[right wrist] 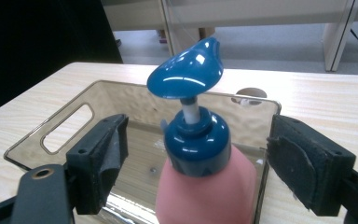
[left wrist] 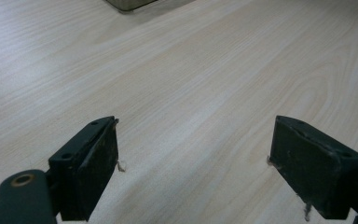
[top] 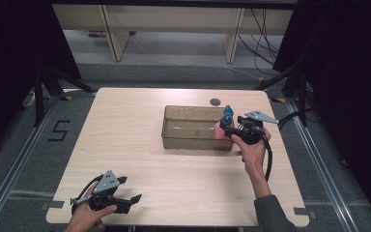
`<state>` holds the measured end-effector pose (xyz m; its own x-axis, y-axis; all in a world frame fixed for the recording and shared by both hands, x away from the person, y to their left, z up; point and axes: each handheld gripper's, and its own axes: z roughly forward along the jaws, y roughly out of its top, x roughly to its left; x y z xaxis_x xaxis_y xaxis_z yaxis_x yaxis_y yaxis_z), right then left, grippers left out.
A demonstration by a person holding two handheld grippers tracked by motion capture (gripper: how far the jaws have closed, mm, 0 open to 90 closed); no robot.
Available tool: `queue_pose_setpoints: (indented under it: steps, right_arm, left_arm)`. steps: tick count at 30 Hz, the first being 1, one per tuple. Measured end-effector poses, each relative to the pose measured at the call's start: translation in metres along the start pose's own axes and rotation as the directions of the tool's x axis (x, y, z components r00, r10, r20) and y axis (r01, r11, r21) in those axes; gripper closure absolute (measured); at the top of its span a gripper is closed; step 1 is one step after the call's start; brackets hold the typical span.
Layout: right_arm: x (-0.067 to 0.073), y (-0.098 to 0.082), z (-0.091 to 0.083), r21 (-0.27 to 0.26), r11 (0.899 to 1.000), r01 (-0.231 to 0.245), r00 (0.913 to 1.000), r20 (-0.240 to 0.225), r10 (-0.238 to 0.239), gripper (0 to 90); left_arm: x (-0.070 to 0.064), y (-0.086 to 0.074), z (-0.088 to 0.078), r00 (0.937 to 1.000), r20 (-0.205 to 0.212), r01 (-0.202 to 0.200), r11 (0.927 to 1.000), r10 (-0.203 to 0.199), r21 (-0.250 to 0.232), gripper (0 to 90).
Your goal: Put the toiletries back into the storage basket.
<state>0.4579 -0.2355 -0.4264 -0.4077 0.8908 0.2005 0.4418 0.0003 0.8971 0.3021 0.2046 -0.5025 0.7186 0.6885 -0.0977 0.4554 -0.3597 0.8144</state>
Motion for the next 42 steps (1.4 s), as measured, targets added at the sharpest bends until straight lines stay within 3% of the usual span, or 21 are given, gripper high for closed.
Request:
queue_pose_setpoints:
  steps: [1,7,8,9,12,13,15,17,18,20,21,27,30,31,37,40,41,42]
  right_arm:
    - [0.0,-0.001,0.001,-0.012,1.0,0.004,1.0,-0.002,-0.004,21.1]
    - [0.004,-0.002,0.0,-0.015,1.0,0.017,0.9998,-0.006,-0.017,20.8]
    - [0.005,-0.001,-0.001,-0.006,1.0,0.007,0.9999,-0.008,-0.007,20.7]
    - [0.004,-0.001,-0.003,-0.005,1.0,0.026,0.9996,0.005,-0.026,20.6]
    - [0.005,-0.001,-0.005,-0.005,1.0,0.02,0.9998,0.002,-0.02,20.1]
    - [0.005,-0.001,-0.005,-0.005,1.0,0.02,0.9998,0.002,-0.02,20.1]
    - [0.008,-0.001,-0.006,-0.016,1.0,-0.008,1.0,0.001,0.008,19.7]
    - [0.008,0.0,-0.009,-0.002,1.0,0.005,1.0,0.007,-0.005,19.7]
    - [0.007,-0.001,-0.009,-0.015,1.0,0.026,0.9995,0.017,-0.025,19.6]
    - [0.009,-0.001,-0.011,-0.008,1.0,-0.009,1.0,0.004,0.009,19.7]
    - [0.007,-0.001,-0.011,-0.023,0.999,0.024,0.9997,0.007,-0.024,19.6]
    - [0.01,-0.002,-0.014,-0.021,1.0,0.0,0.9999,-0.013,0.0,19.6]
    - [0.011,-0.003,-0.015,-0.024,0.999,0.034,0.9994,0.005,-0.034,19.7]
    - [0.012,-0.003,-0.015,-0.021,1.0,0.02,0.9998,0.001,-0.02,19.6]
    - [0.016,-0.005,-0.017,-0.022,1.0,-0.014,0.9998,-0.014,0.014,19.6]
    - [0.016,-0.005,-0.019,-0.019,1.0,0.019,0.9998,-0.005,-0.019,19.6]
    - [0.018,-0.005,-0.02,-0.014,1.0,0.008,0.9999,-0.015,-0.008,19.6]
    - [0.018,-0.005,-0.021,-0.016,1.0,0.011,0.9999,-0.012,-0.011,19.6]
  left_arm:
    - [0.002,0.0,-0.001,0.9998,0.001,-0.018,0.9997,0.018,0.018,14.7]
    - [0.0,0.0,0.0,0.9999,-0.007,0.015,0.9999,-0.015,-0.004,14.7]
    - [0.0,0.0,0.0,0.9999,-0.006,0.013,0.9999,-0.013,-0.004,14.7]
    - [0.0,0.0,-0.001,1.0,-0.005,0.005,1.0,-0.005,0.002,14.7]
    - [0.001,0.0,-0.001,0.9999,-0.013,-0.003,0.9999,0.003,0.011,14.7]
    - [0.0,0.0,0.0,0.9999,-0.006,0.014,0.9999,-0.014,-0.005,14.7]
    - [0.0,0.0,-0.001,1.0,-0.003,0.005,1.0,-0.005,0.001,14.7]
    - [0.001,0.0,-0.001,0.9999,-0.012,-0.001,1.0,0.002,0.007,14.7]
    - [0.0,0.0,0.0,0.9999,-0.008,0.013,0.9999,-0.013,-0.004,14.7]
    - [0.0,0.0,-0.001,1.0,-0.004,0.004,1.0,-0.004,0.002,14.7]
    - [0.0,0.0,0.0,1.0,-0.002,0.004,1.0,-0.004,0.0,14.7]
    - [0.0,0.0,0.0,1.0,-0.005,0.0,1.0,0.0,-0.007,14.7]
    - [0.001,0.0,-0.001,0.9998,-0.003,-0.017,0.9997,0.017,0.014,14.7]
    - [0.0,0.0,0.0,1.0,0.002,-0.001,1.0,0.001,-0.004,14.7]
    - [0.0,0.0,0.0,1.0,0.001,-0.002,1.0,0.002,0.001,14.7]
    - [0.0,0.0,0.0,1.0,-0.004,-0.002,1.0,0.002,0.0,14.7]
    - [0.001,0.0,-0.001,0.9999,-0.004,-0.015,0.9998,0.015,0.012,14.7]
    - [0.0,0.0,0.0,1.0,0.0,-0.001,1.0,0.001,0.0,14.7]
